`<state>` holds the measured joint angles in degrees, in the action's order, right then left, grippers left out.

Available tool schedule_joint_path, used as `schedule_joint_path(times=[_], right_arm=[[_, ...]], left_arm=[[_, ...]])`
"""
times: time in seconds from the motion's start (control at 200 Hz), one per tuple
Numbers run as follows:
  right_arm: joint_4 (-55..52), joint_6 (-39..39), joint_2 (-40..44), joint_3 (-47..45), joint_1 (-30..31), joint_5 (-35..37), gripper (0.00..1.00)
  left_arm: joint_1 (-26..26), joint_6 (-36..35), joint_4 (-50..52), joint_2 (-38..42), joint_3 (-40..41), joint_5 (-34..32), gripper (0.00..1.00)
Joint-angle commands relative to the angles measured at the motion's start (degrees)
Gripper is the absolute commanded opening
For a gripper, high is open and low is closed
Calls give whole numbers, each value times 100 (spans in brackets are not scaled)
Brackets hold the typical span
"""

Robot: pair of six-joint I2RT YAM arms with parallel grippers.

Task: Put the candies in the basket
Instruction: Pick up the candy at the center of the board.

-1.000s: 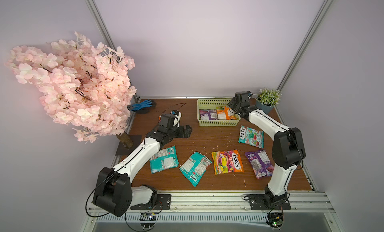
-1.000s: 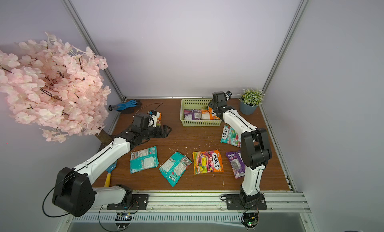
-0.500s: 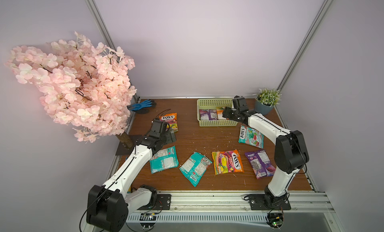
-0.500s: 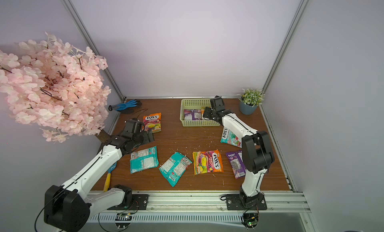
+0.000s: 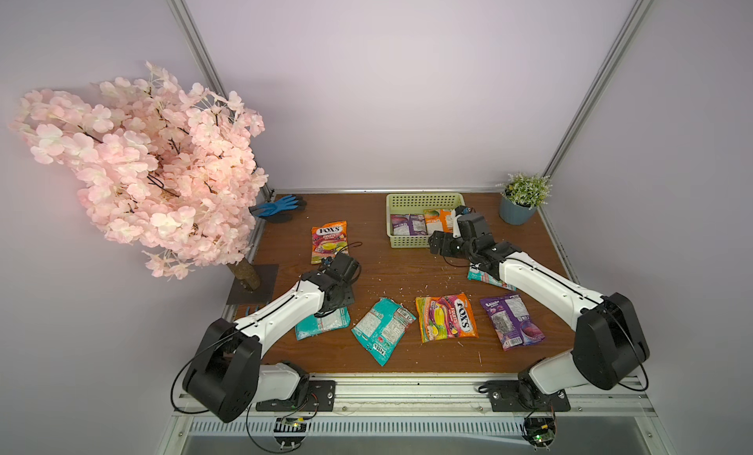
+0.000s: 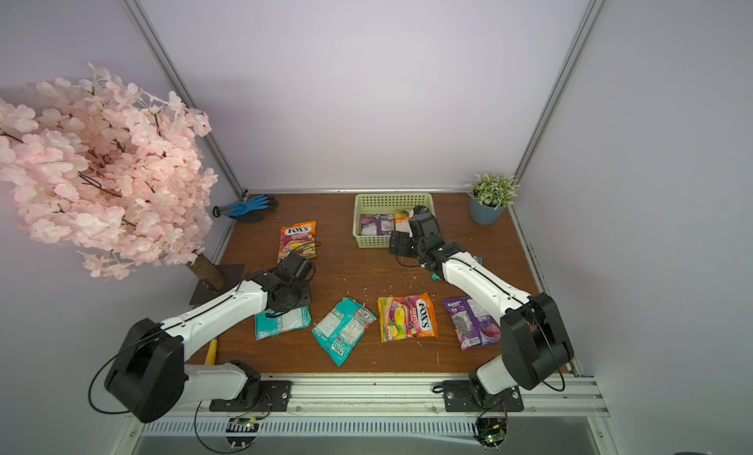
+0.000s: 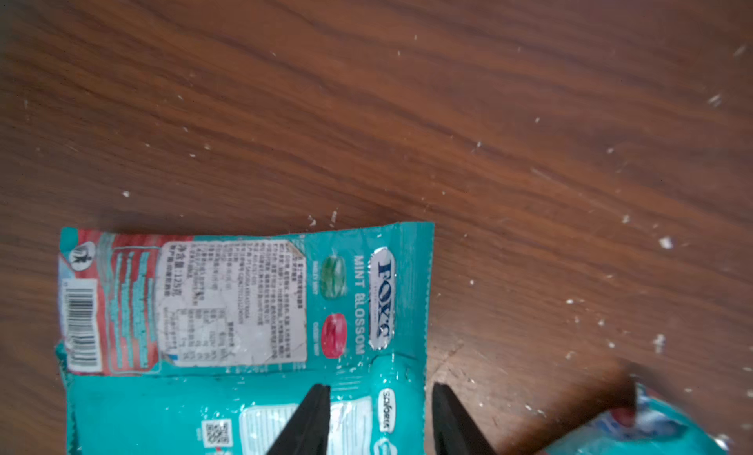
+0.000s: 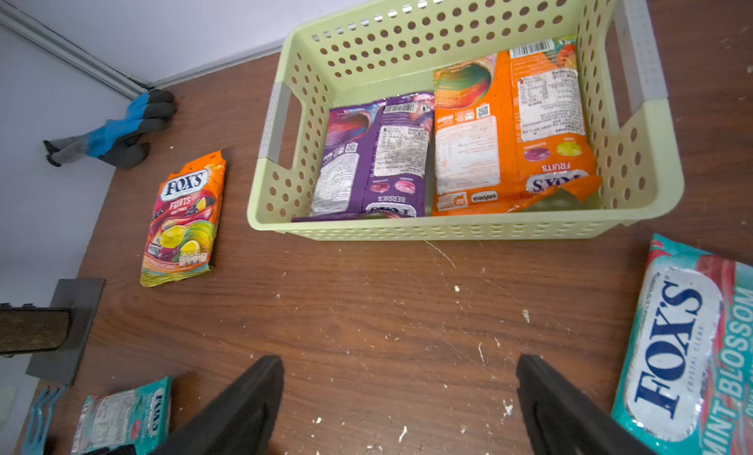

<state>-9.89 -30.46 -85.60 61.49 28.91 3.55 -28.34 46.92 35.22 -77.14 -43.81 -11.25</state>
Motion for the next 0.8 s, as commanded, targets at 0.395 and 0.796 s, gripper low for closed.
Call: schedule_joint_path(times=[0.395,0.796], right_arm=[[426,49,448,-351,1,355,96],[459,144,464,-463,1,475,95]], left_arm=[[-445,-250,248,-1230,-541,-633,44],[-450,-31,233,-1709,-326,-809,20]])
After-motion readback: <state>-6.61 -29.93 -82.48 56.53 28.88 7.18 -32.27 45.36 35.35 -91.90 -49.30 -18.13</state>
